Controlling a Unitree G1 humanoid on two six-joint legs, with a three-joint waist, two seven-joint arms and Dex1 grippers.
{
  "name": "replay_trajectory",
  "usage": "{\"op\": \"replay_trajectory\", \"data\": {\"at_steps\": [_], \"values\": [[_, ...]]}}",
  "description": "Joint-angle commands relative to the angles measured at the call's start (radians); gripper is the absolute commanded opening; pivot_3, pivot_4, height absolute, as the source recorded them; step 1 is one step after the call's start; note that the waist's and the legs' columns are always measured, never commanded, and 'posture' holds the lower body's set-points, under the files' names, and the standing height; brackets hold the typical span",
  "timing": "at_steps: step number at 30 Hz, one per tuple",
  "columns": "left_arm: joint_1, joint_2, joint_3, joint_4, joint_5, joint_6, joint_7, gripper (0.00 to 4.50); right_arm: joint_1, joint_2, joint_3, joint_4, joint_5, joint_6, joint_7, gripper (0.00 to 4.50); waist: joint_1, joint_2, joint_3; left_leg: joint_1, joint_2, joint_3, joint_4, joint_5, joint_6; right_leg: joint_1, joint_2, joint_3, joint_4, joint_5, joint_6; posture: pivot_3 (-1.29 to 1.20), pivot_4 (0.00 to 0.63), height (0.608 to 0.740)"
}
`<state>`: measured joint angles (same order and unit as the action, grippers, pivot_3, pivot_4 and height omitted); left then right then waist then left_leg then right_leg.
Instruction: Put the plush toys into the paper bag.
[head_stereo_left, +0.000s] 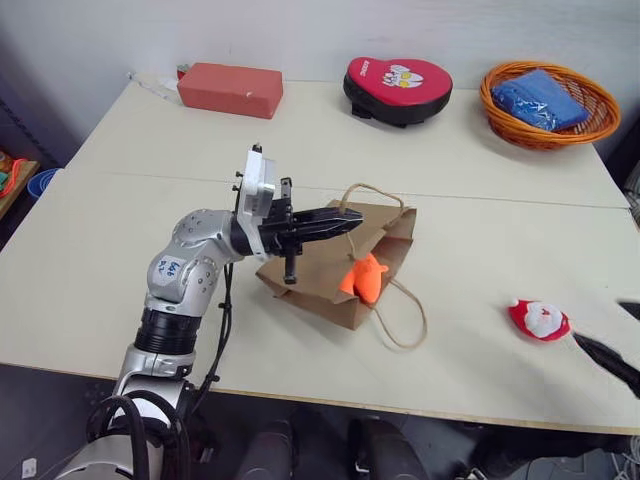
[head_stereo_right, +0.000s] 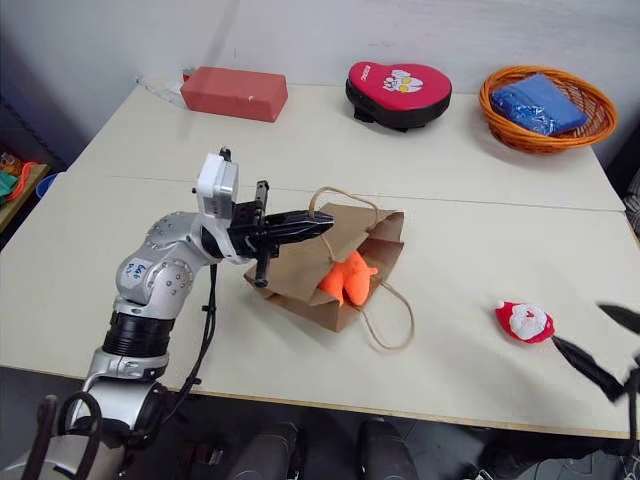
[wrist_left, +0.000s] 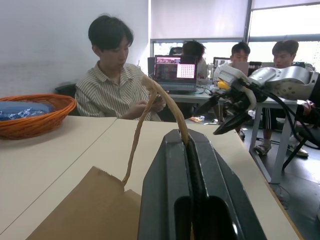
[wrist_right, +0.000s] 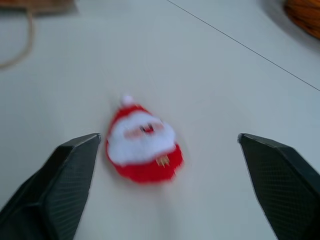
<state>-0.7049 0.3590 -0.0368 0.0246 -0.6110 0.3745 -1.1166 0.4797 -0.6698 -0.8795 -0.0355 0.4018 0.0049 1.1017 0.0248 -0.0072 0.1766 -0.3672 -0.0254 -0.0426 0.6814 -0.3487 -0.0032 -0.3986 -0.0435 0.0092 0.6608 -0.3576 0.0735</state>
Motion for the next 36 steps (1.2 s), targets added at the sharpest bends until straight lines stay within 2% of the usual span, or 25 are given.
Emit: {"op": "replay_trajectory", "data": {"at_steps": [1, 8, 10, 13, 17, 19, 22, 30, 33, 34, 36], "values": [[-0.030, -0.008, -0.001, -0.008, 0.007, -0.016, -0.006, 0.00, 0.041, 0.017, -0.040, 0.068, 0.005, -0.131, 0.017, 4.47, -0.008, 0.000, 0.000, 0.002, 0.000, 0.001, 0.000, 0.000, 0.000, 0.001, 0.000, 0.001, 0.000, 0.000, 0.000, 0.00, 0.150, 0.740], [-0.029, -0.004, -0.001, -0.016, 0.006, -0.008, -0.008, 0.00, -0.011, -0.063, 0.099, 0.017, -0.005, -0.073, -0.003, 4.47, -0.035, 0.001, 0.000, 0.015, 0.001, 0.001, -0.004, 0.000, -0.001, 0.012, 0.001, 0.002, -0.001, 0.000, 0.000, 0.00, 0.150, 0.740], [-0.029, -0.004, -0.003, -0.021, 0.006, -0.005, -0.004, 0.00, -0.090, -0.110, 0.184, 0.055, -0.056, -0.013, -0.050, 4.47, -0.029, 0.001, 0.000, 0.015, 0.001, 0.001, -0.003, 0.000, -0.001, 0.012, 0.001, 0.002, -0.001, 0.000, 0.000, 0.00, 0.150, 0.740], [-0.030, -0.004, -0.003, -0.028, 0.004, 0.001, 0.001, 0.00, -0.205, -0.161, 0.296, 0.150, -0.133, -0.045, -0.068, 4.47, -0.025, 0.001, 0.000, 0.014, 0.001, 0.001, -0.001, 0.000, -0.001, 0.012, 0.000, 0.002, -0.001, 0.000, 0.000, 0.00, 0.150, 0.740], [-0.023, 0.016, -0.010, -0.057, 0.004, 0.024, 0.000, 0.00, -0.369, -0.179, 0.421, 0.268, -0.186, -0.010, -0.110, 4.47, -0.016, 0.002, 0.000, 0.011, 0.000, -0.001, -0.001, 0.000, -0.001, 0.009, 0.000, 0.000, -0.001, 0.000, 0.000, 0.00, 0.150, 0.740], [-0.024, 0.022, -0.005, -0.064, 0.004, 0.029, 0.005, 0.00, -0.414, -0.186, 0.475, 0.318, -0.223, -0.075, -0.103, 4.47, -0.012, 0.001, 0.000, 0.009, 0.000, -0.001, 0.000, 0.000, -0.001, 0.007, 0.000, 0.000, -0.001, 0.000, 0.000, 0.00, 0.150, 0.740], [-0.023, 0.028, -0.002, -0.066, 0.005, 0.031, 0.008, 0.00, -0.469, -0.183, 0.509, 0.357, -0.222, -0.049, -0.121, 3.90, -0.013, 0.000, 0.000, 0.009, 0.001, -0.001, 0.001, 0.000, -0.001, 0.008, 0.000, 0.000, -0.001, 0.000, 0.000, 0.00, 0.150, 0.740], [-0.030, 0.031, 0.000, -0.061, 0.005, 0.030, 0.010, 0.00, -0.505, -0.197, 0.532, 0.354, -0.172, -0.046, -0.079, 1.29, -0.022, 0.000, 0.000, 0.009, 0.001, -0.001, 0.002, 0.000, -0.001, 0.009, 0.000, 0.000, 0.000, 0.000, 0.000, 0.00, 0.150, 0.740], [-0.039, 0.037, 0.010, -0.058, -0.011, 0.040, -0.001, 0.00, -0.501, -0.188, 0.510, 0.187, -0.029, 0.020, 0.002, 0.46, -0.023, 0.000, 0.000, 0.009, 0.001, -0.001, 0.002, 0.000, -0.001, 0.009, 0.000, -0.001, 0.000, 0.000, 0.000, 0.00, 0.150, 0.740], [-0.042, 0.040, 0.014, -0.057, -0.022, 0.046, -0.009, 0.00, -0.504, -0.188, 0.519, 0.100, 0.028, 0.075, 0.021, 0.28, -0.026, 0.001, 0.000, 0.009, 0.001, -0.001, 0.001, 0.000, -0.001, 0.008, 0.000, 0.000, 0.000, 0.000, 0.000, 0.00, 0.150, 0.740], [-0.048, 0.045, 0.024, -0.060, -0.045, 0.068, -0.019, 0.00, -0.514, -0.199, 0.551, -0.061, 0.141, 0.234, 0.027, 0.20, -0.029, 0.001, 0.000, 0.009, 0.001, -0.001, 0.001, 0.000, -0.001, 0.008, 0.000, 0.000, 0.001, 0.000, 0.000, 0.00, 0.150, 0.740]]}}
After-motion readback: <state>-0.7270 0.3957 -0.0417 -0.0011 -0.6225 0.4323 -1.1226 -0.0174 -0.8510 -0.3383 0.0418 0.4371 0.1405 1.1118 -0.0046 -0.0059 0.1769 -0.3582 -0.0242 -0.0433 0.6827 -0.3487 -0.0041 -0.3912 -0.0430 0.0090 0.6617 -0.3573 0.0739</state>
